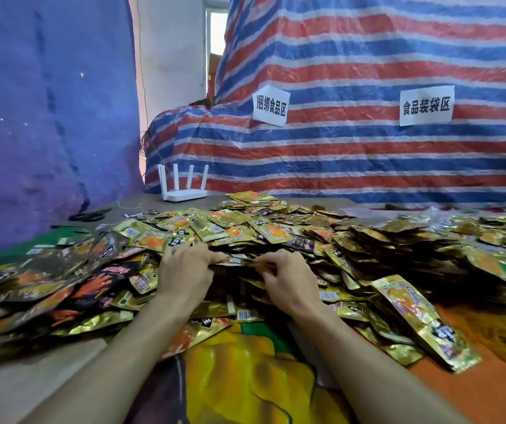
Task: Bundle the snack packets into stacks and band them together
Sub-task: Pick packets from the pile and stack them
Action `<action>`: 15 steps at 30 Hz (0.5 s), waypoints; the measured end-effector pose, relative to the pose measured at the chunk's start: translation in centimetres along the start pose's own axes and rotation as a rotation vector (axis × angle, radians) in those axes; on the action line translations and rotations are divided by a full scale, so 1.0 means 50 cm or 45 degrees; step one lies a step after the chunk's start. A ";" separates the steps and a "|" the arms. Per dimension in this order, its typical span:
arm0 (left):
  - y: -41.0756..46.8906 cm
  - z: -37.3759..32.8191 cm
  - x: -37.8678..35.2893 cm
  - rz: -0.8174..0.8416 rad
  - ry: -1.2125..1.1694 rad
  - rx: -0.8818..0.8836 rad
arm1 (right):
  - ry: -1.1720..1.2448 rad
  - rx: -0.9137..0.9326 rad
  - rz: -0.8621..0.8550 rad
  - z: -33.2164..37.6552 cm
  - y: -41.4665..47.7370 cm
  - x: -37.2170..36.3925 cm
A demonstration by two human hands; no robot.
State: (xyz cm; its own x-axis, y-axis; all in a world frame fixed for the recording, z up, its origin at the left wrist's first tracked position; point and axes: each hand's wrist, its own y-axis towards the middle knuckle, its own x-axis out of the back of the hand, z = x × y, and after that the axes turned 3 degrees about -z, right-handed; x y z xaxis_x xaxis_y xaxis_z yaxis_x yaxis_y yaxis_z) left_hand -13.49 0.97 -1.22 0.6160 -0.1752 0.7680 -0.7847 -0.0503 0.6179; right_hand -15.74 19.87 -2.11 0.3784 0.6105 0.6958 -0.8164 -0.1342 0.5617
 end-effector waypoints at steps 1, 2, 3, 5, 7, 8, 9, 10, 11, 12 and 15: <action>0.004 0.006 0.010 -0.022 -0.077 0.014 | 0.101 -0.024 -0.067 -0.001 0.001 0.008; 0.007 0.011 0.019 -0.044 -0.170 0.037 | 0.204 -0.051 -0.124 -0.003 0.002 0.015; 0.008 0.017 0.027 -0.059 -0.270 0.072 | 0.283 -0.075 -0.166 -0.006 0.003 0.021; 0.010 0.029 0.041 -0.075 -0.436 0.156 | 0.393 -0.108 -0.230 -0.013 0.005 0.031; 0.009 0.034 0.051 -0.096 -0.615 0.200 | 0.519 -0.117 -0.317 -0.015 0.004 0.039; 0.008 0.033 0.057 -0.132 -0.724 0.205 | 0.574 -0.122 -0.365 -0.015 0.004 0.043; 0.008 0.032 0.063 -0.180 -0.819 0.206 | 0.623 -0.128 -0.418 -0.014 0.005 0.045; 0.007 0.029 0.069 -0.227 -0.891 0.201 | 0.674 -0.130 -0.478 -0.012 0.005 0.049; 0.006 0.026 0.075 -0.263 -0.948 0.197 | 0.734 -0.131 -0.541 -0.008 0.006 0.051; 0.006 0.022 0.080 -0.289 -1.009 0.206 | 0.806 -0.137 -0.594 -0.005 0.007 0.054; 0.010 0.014 0.084 -0.326 -1.266 0.319 | 1.042 -0.201 -0.687 0.003 0.010 0.063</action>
State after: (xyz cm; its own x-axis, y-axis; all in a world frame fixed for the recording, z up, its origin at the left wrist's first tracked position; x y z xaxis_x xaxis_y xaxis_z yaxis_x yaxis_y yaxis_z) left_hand -11.33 -0.47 2.21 0.5198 -0.8517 0.0661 -0.7014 -0.3812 0.6023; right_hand -14.86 21.61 0.44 0.3473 0.9178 -0.1925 -0.6948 0.3897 0.6045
